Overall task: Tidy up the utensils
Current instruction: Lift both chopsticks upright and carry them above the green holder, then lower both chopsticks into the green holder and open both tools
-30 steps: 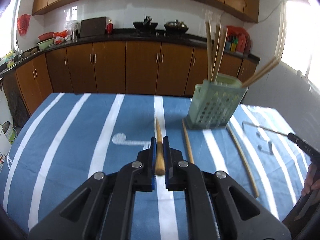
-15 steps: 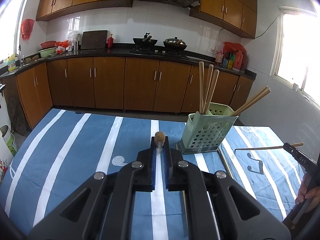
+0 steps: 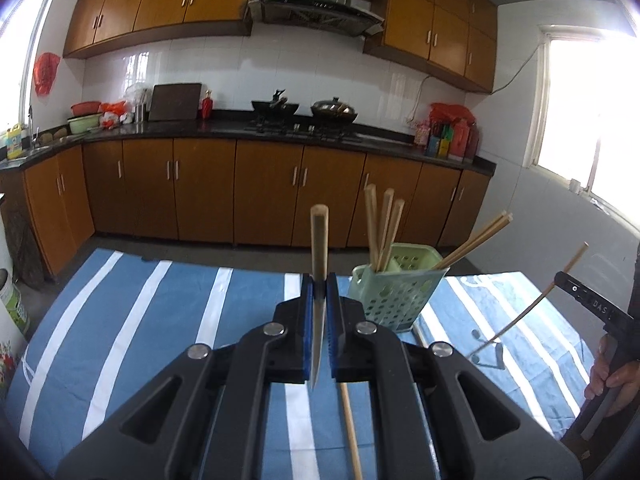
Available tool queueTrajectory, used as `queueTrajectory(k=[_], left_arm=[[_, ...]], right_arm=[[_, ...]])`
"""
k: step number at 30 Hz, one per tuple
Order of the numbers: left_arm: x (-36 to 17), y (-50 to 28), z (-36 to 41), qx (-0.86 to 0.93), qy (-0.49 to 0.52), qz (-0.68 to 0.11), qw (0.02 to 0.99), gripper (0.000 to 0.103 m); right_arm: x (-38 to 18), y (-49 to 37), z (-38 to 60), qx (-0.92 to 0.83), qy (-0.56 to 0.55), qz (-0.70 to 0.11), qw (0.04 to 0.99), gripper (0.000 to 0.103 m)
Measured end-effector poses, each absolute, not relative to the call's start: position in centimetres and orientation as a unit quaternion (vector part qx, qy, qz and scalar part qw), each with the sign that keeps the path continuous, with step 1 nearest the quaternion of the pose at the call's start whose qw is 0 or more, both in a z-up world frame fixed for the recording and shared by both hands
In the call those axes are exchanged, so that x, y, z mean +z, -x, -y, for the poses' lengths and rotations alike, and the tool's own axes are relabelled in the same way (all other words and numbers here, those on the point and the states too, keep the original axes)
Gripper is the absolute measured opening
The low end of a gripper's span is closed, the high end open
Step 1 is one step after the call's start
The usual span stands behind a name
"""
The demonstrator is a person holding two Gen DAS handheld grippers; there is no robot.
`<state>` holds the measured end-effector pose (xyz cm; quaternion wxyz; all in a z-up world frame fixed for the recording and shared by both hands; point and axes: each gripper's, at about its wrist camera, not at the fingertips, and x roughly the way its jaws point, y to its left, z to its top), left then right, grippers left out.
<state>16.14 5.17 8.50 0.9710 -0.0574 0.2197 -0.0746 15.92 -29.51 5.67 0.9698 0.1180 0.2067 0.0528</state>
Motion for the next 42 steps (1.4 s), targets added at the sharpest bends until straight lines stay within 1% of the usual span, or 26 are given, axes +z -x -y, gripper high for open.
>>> queueTrajectory(k=[7, 11, 16, 19, 27, 33, 42], left_arm=[[12.4, -15.8, -3.5, -0.102, 0.063, -0.180, 0.976, 0.007], [14.8, -16.1, -2.2, -0.112, 0.078, -0.145, 0.980, 0.007], [17.5, -17.3, -0.6, -0.111, 0.101, -0.095, 0.984, 0.007], [18.3, -18.7, 0.0, -0.101, 0.116, -0.078, 0.985, 0.007], [16.5, -23.3, 1.4, -0.079, 0.123, -0.070, 0.987, 0.007], [14.0, -25.5, 2.1, -0.080, 0.118, -0.095, 0.985, 0.007], [12.1, -26.5, 2.0, -0.085, 0.110, -0.127, 0.982, 0.008]], right_arm=[[10.4, -14.9, 27.8, 0.108, -0.132, -0.151, 0.974, 0.007], [13.1, -14.9, 26.6, 0.123, -0.134, -0.105, 0.978, 0.007], [15.4, -16.4, 25.1, 0.121, -0.130, -0.058, 0.982, 0.007], [15.7, -18.0, 24.2, 0.113, -0.115, -0.041, 0.986, 0.007], [13.5, -22.7, 22.7, 0.100, -0.097, -0.063, 0.988, 0.007], [11.2, -24.2, 22.3, 0.100, -0.096, -0.096, 0.986, 0.007], [10.6, -24.5, 22.0, 0.104, -0.101, -0.121, 0.982, 0.008]])
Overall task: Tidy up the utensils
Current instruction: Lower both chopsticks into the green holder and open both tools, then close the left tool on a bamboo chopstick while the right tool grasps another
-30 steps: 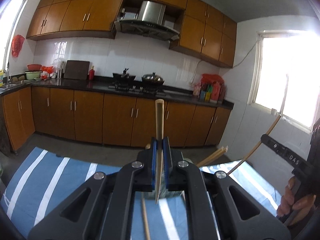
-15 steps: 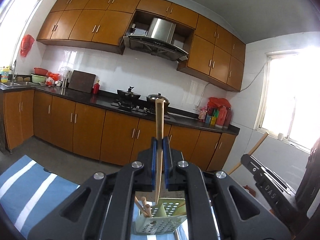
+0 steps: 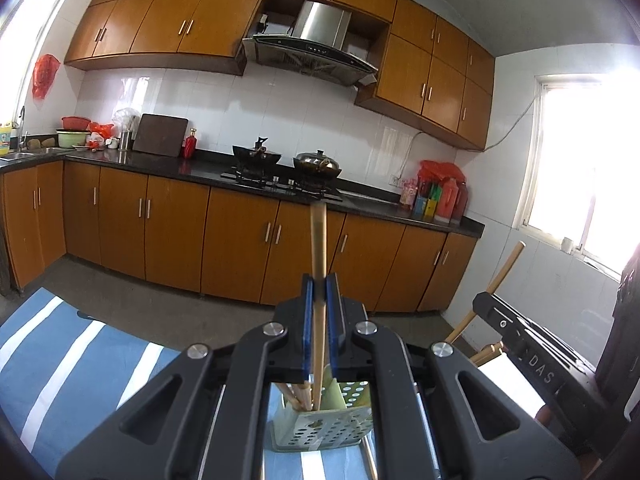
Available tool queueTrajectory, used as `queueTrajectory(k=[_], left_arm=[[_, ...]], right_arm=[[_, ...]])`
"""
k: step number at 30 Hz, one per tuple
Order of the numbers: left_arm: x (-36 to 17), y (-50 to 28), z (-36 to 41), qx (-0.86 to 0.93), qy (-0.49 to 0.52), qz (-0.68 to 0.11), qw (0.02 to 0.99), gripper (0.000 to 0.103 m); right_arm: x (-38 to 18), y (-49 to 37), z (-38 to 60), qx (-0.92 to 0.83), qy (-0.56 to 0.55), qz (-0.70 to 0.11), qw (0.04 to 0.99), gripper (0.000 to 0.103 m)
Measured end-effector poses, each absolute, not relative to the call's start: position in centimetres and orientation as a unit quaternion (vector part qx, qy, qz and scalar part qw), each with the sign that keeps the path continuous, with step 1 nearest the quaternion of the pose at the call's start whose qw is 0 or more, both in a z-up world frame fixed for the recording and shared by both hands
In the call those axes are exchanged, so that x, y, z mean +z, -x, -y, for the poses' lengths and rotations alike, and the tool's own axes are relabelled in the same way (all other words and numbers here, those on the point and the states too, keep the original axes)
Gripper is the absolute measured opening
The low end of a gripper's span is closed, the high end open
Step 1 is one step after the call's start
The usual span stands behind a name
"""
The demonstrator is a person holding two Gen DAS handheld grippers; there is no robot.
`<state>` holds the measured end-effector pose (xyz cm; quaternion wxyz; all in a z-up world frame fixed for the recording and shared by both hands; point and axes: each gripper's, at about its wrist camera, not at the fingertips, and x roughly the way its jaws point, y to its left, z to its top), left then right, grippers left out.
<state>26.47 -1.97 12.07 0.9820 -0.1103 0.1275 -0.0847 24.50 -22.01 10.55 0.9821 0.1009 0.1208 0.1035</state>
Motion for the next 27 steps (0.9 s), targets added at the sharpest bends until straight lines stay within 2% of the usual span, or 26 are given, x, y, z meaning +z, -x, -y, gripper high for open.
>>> queueTrajectory(k=[14, 19, 27], left_arm=[[13.3, -20.8, -1.6, -0.063, 0.116, -0.123, 0.984, 0.010], [9.3, -18.2, -3.7, -0.047, 0.102, -0.178, 0.978, 0.015], [-0.6, -17.7, -5.4, -0.004, 0.056, -0.305, 0.951, 0.016]], right_arm=[[11.7, -18.6, 24.6, 0.086, -0.102, -0.107, 0.985, 0.008], [8.3, -16.8, 26.5, 0.072, -0.111, -0.155, 0.979, 0.008], [-1.7, -16.6, 26.0, 0.064, -0.111, -0.297, 0.946, 0.008]])
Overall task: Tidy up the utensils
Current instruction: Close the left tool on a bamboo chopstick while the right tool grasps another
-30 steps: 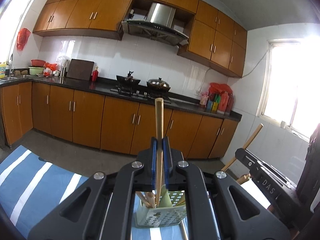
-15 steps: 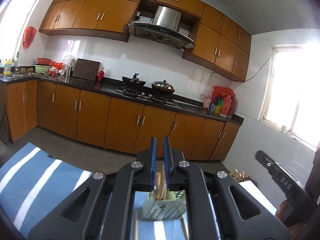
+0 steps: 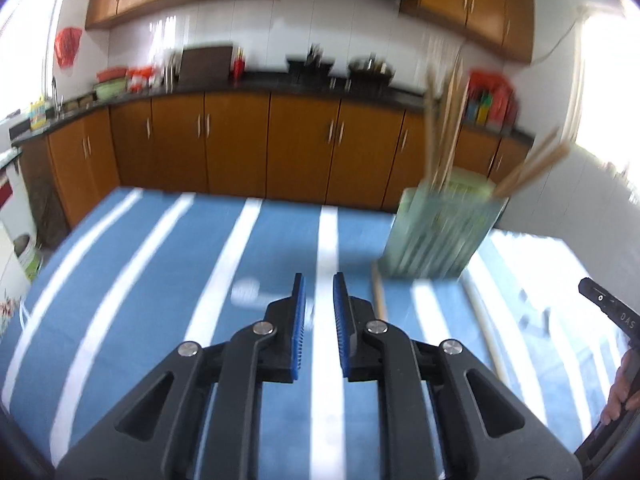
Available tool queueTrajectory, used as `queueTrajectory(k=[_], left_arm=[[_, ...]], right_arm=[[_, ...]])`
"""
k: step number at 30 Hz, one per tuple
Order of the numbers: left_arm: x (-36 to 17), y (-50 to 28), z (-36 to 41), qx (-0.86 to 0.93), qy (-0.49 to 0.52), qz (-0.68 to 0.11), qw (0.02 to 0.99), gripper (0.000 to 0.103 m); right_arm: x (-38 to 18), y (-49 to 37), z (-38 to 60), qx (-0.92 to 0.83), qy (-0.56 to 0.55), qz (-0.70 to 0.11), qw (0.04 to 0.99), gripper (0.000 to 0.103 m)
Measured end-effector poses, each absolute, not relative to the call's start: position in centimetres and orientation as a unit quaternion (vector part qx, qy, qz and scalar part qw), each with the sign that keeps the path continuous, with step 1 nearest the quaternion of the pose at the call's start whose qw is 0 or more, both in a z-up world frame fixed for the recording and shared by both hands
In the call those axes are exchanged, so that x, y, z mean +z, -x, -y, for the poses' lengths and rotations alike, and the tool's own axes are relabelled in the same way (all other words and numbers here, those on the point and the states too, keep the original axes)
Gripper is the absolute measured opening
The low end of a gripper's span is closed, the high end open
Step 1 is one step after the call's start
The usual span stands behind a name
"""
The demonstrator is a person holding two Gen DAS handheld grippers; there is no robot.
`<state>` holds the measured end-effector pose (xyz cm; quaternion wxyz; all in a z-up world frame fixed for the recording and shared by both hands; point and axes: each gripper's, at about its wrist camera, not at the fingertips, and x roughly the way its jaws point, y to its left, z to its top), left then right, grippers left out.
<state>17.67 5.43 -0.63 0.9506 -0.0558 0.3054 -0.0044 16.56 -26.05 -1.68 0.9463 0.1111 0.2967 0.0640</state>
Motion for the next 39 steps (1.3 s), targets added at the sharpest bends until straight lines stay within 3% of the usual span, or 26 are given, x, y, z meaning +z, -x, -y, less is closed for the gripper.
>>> queueTrajectory(k=[2, 4, 6, 15, 20, 25, 39], left_arm=[[-2.7, -17.7, -5.5, -0.003, 0.057, -0.335, 0.941, 0.016], [-4.0, -17.5, -5.3, -0.009, 0.061, -0.353, 0.934, 0.019], [-4.8, -17.4, -4.9, -0.017, 0.058, -0.364, 0.930, 0.025], [-6.1, -17.5, -2.7, -0.048, 0.051, -0.389, 0.919, 0.028], [-6.6, -17.7, -2.0, -0.056, 0.050, -0.398, 0.914, 0.029], [-7.2, -18.1, -1.3, -0.062, 0.050, -0.407, 0.910, 0.033], [-9.1, -19.6, 1.3, -0.073, 0.039, -0.431, 0.899, 0.033]], right_arm=[[-3.6, -16.7, 25.2, 0.073, -0.116, -0.326, 0.935, 0.011], [-5.6, -16.9, 23.9, 0.086, -0.115, -0.361, 0.921, 0.027], [-6.7, -16.9, 22.5, 0.094, -0.103, -0.375, 0.916, 0.029], [-9.4, -17.3, 20.0, 0.091, -0.058, -0.412, 0.905, 0.027], [-10.2, -17.8, 20.0, 0.080, -0.042, -0.419, 0.903, 0.021], [-10.8, -17.8, 20.1, 0.071, -0.037, -0.418, 0.905, 0.008], [-11.0, -19.0, 26.2, -0.024, -0.097, -0.418, 0.903, 0.007]])
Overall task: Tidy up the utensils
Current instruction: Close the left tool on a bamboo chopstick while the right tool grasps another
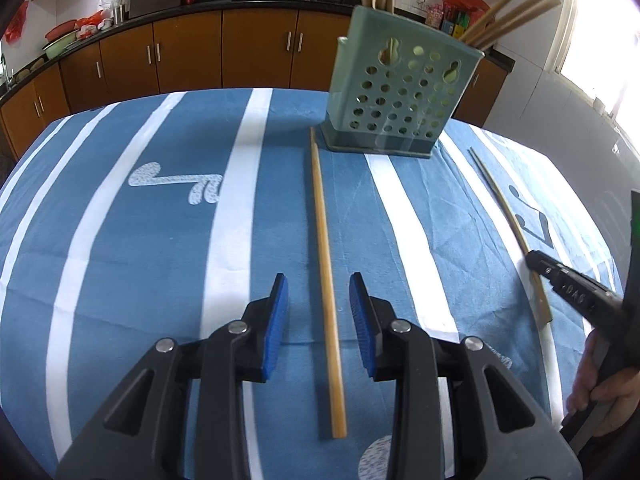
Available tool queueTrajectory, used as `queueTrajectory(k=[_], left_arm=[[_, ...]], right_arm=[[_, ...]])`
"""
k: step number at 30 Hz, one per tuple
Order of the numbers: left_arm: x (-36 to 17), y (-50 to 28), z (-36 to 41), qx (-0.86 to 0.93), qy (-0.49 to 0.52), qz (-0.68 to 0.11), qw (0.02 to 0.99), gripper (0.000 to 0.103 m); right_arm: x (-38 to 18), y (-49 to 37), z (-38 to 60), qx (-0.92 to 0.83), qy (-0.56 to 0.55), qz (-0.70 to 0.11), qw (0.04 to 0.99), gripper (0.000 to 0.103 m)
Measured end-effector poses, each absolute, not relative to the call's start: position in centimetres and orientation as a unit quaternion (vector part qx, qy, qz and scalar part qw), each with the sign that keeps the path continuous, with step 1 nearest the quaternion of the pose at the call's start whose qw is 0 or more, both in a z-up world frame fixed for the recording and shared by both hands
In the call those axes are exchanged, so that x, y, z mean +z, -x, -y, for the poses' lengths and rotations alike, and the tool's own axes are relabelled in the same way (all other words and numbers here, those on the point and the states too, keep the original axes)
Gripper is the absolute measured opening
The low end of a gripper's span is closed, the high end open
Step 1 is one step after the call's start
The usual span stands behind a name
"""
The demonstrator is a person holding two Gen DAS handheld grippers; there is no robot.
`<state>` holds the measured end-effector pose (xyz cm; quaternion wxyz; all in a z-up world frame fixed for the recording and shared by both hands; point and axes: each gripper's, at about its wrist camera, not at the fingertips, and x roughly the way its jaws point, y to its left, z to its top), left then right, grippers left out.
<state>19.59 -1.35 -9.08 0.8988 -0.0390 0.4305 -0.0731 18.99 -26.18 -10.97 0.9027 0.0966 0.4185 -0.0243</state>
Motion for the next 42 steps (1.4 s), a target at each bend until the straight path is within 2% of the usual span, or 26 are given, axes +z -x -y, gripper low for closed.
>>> queueTrajectory(k=[6, 7, 10, 11, 24, 31, 42], left_arm=[[-10.2, -20.5, 2.6, -0.058, 0.019, -0.439, 0.896, 0.032], [-10.2, -20.5, 2.7, -0.053, 0.014, -0.434, 0.899, 0.030], [-10.4, -20.7, 3.0, -0.040, -0.006, -0.428, 0.903, 0.011], [-10.4, -20.7, 2.9, -0.038, -0.007, -0.427, 0.904, 0.008], [-10.2, -22.4, -3.9, 0.004, 0.025, -0.432, 0.901, 0.008], [-10.3, -22.7, -3.7, 0.000, 0.020, -0.426, 0.905, 0.012], [-10.5, -22.8, -4.1, -0.006, 0.035, -0.425, 0.904, 0.013]], right_arm=[[-11.0, -19.0, 26.6, -0.022, -0.095, -0.418, 0.903, 0.007], [-11.1, -19.0, 26.6, -0.021, -0.095, -0.418, 0.903, 0.007], [-11.0, -19.0, 26.5, -0.017, -0.093, -0.417, 0.904, 0.007], [-11.0, -19.0, 26.4, -0.016, -0.092, -0.417, 0.904, 0.007], [-10.6, -20.0, 24.6, 0.017, -0.059, -0.408, 0.911, 0.007], [-10.9, -20.5, 25.0, 0.013, -0.059, -0.412, 0.909, 0.008], [-11.0, -20.4, 25.1, 0.014, -0.062, -0.413, 0.909, 0.008]])
